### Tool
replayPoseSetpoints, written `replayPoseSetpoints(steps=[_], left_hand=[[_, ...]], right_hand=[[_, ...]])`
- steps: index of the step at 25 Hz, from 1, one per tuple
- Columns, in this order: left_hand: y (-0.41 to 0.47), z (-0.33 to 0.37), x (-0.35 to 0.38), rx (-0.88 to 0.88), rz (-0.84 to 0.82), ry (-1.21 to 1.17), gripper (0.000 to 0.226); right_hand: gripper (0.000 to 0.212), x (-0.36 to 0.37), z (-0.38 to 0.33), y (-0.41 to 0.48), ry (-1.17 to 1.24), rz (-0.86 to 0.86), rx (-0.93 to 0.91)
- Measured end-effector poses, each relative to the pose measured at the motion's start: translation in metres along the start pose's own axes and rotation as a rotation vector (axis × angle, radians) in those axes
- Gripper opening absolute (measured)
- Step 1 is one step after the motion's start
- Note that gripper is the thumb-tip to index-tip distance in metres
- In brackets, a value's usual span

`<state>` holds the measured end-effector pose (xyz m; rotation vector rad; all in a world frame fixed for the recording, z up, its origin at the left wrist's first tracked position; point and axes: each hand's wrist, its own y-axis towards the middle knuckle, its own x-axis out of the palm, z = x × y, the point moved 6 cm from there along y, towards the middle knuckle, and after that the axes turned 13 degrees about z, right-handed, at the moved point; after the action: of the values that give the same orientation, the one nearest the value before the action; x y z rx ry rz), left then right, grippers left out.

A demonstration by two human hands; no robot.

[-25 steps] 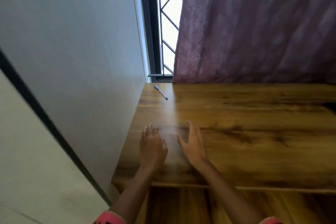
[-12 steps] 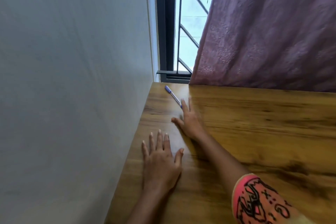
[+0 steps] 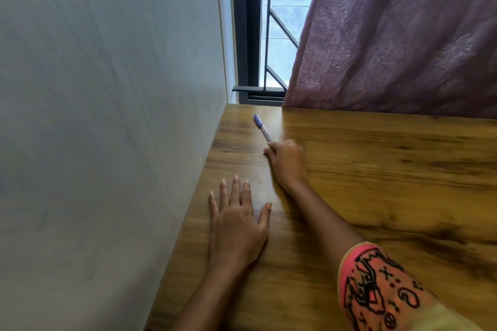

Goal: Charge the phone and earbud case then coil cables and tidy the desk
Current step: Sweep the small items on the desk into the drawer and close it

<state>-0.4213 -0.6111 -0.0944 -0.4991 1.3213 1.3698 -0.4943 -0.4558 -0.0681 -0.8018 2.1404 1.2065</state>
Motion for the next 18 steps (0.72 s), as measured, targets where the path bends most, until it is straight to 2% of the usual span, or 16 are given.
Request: replayPoseSetpoints(steps=[3, 6, 10, 12, 15, 18], left_hand=[[0.002, -0.002, 0.002, 0.001, 0.007, 0.009, 0.073], [0.005, -0.003, 0.004, 0.001, 0.000, 0.002, 0.074], [-0.001, -0.002, -0.010, -0.016, 0.025, -0.060, 0.067], [-0.021, -0.001, -0.019, -0.052, -0.004, -0.070, 0.068], [-0.075, 0.016, -0.038, -0.041, -0.043, -0.125, 0.073], [-0.158, 0.051, -0.071, -0.002, -0.045, -0.263, 0.075]], right_hand=[[0.013, -0.012, 0.002, -0.008, -0.052, 0.077, 0.039], [0.016, -0.024, 0.010, -0.025, -0.006, 0.074, 0.178], [0.032, -0.068, 0.034, -0.069, 0.214, 0.127, 0.729], [0.033, -0.092, 0.045, -0.103, 0.293, 0.124, 0.894], [0.027, -0.137, 0.055, -0.166, 0.512, 0.121, 0.967], [0.022, -0.196, 0.064, -0.233, 0.566, 0.068, 0.899]])
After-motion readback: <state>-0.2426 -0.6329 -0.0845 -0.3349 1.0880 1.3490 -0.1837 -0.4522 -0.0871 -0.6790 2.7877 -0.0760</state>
